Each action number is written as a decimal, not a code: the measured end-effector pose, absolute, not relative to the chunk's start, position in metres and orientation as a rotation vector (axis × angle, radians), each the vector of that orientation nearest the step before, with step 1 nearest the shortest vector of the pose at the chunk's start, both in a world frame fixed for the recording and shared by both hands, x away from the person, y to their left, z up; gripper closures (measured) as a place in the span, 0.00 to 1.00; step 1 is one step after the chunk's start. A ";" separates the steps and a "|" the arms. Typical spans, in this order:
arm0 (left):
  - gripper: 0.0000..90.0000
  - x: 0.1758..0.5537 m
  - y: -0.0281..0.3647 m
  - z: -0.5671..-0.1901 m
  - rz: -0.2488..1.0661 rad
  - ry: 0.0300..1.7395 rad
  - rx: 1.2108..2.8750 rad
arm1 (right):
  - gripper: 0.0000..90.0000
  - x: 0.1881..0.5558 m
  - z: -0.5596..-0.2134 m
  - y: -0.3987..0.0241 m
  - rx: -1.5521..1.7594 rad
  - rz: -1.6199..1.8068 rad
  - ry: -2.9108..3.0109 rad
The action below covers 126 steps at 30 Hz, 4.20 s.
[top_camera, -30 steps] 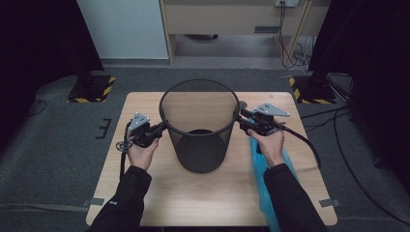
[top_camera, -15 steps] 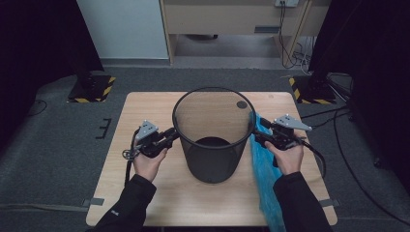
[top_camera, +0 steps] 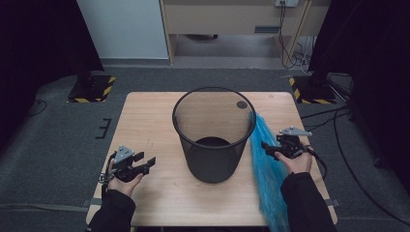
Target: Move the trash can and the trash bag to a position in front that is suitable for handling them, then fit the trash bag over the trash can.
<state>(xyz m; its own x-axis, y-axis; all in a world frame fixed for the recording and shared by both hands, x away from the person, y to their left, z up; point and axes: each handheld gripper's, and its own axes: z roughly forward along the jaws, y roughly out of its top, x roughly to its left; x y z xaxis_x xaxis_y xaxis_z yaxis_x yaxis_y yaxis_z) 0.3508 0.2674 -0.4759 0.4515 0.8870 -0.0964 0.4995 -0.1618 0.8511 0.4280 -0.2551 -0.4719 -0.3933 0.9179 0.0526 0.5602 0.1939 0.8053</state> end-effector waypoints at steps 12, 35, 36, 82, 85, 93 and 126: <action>0.40 0.356 0.266 -0.483 0.519 1.198 1.832 | 0.23 0.445 -0.513 -0.265 1.487 0.890 2.118; 0.39 0.357 0.266 -0.484 0.515 1.198 1.839 | 0.99 0.431 -0.463 -0.290 1.427 1.244 1.911; 0.39 0.357 0.266 -0.484 0.513 1.200 1.841 | 0.99 0.430 -0.456 -0.290 1.395 1.266 1.899; 0.37 0.357 0.262 -0.485 0.512 1.187 1.854 | 0.80 0.377 -0.311 -0.146 0.631 1.622 2.009; 0.37 0.357 0.261 -0.485 0.511 1.187 1.853 | 0.70 0.375 -0.311 -0.147 0.649 1.643 2.021; 0.37 0.357 0.262 -0.485 0.510 1.189 1.857 | 0.48 0.366 -0.294 -0.155 0.686 1.770 1.944; 0.36 0.358 0.264 -0.485 0.509 1.188 1.854 | 0.31 0.461 -0.276 -0.053 1.022 1.289 2.101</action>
